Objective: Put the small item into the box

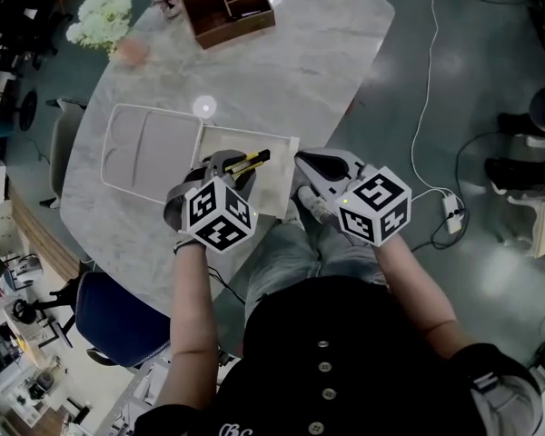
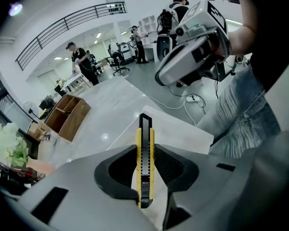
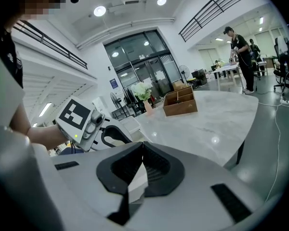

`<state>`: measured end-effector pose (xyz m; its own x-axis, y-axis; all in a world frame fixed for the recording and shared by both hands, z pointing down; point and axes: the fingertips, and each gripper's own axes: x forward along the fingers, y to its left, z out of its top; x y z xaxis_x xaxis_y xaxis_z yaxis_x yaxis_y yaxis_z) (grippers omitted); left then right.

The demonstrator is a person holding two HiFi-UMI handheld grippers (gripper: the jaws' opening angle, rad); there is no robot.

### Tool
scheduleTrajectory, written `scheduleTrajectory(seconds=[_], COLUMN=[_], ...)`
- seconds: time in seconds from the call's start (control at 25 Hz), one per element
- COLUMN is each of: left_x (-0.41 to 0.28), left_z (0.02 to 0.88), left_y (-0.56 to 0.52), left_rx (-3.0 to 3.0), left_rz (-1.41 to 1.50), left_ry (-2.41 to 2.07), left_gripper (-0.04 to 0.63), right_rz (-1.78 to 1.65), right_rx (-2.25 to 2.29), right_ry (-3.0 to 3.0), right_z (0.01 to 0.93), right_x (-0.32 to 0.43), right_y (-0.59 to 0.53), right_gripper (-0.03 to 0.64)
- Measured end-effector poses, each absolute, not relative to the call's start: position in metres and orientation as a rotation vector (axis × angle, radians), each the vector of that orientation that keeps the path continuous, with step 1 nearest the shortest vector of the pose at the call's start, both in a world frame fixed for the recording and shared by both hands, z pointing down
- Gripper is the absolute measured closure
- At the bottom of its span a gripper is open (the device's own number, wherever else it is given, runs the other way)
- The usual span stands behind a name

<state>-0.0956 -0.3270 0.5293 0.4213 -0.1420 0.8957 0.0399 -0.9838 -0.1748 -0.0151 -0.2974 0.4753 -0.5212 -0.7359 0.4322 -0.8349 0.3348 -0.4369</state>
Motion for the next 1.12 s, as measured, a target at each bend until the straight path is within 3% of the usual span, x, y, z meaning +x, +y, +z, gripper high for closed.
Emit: scheduleTrajectory(seconds=[1.12], left_x=[-0.099], left_z=[0.600], left_y=[-0.317], left_rx=[-2.368], left_rz=[-1.842], left_ry=[-0.149], left_gripper=[0.468], right_rz=[1.105], right_rx=[1.505], right_ry=[-2.340], right_z=[0.514], right_x=[0.000], right_y=[-0.279], right_gripper=[0.611])
